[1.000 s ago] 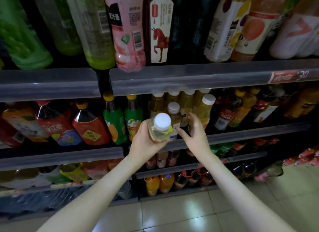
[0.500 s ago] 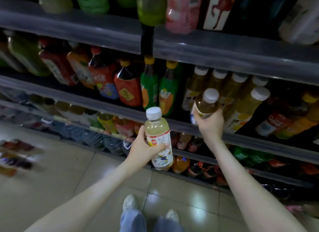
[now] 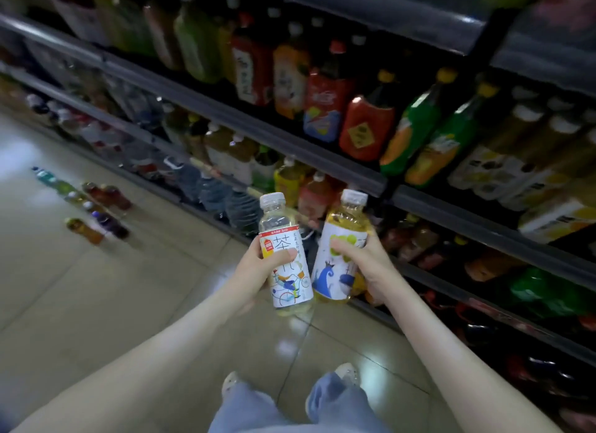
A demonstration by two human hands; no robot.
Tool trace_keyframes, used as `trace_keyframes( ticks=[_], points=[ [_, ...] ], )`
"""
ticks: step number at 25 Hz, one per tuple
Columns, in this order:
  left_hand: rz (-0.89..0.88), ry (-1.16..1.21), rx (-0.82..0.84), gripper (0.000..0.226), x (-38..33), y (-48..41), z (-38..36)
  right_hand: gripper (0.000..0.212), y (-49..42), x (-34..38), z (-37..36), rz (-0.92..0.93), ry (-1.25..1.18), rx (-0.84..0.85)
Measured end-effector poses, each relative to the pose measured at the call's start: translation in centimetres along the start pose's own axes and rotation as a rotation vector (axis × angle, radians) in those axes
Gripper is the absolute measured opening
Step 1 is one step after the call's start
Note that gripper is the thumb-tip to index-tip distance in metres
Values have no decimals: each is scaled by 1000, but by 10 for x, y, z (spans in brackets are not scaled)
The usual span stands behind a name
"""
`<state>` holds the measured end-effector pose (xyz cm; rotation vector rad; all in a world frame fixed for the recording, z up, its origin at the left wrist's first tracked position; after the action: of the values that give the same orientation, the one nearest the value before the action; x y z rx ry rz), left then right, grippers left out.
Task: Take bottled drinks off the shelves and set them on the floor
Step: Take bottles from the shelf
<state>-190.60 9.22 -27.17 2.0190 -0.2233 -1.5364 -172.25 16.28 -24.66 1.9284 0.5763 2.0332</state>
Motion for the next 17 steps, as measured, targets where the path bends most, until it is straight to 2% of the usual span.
trace_keyframes(
  ticks=[3,6,9,11,14,17],
  points=[
    [28,18,-45,77,-1,18,90,50,15,-22,-103,-95,89,161],
    [44,74,-99,68,-7,32,173,63,30,-30,-203,-144,169,346],
    [38,178,-190,73,-16,39,245,33,43,-31,-289,-145,222,605],
    [55,237,-234,69,-21,38,288,46,46,-32,-334,-211,230,746],
    [80,285,-326,41,-35,30,350,63,35,-35,-401,-276,262,875],
    [90,232,-388,43,-55,5,415,64,11,-30,-477,-258,292,915]
  ],
)
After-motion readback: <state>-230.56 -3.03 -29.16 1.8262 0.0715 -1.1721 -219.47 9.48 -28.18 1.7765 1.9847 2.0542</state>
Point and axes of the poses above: each hand's wrist, its own y-axis away from the middle knuckle, its own z-axis out of the back of the hand, x = y × z, the point moved 7 cm from there along -y, towards the middle knuckle, and after that the axes turned 7 degrees about -x, right-handed, at the moved point
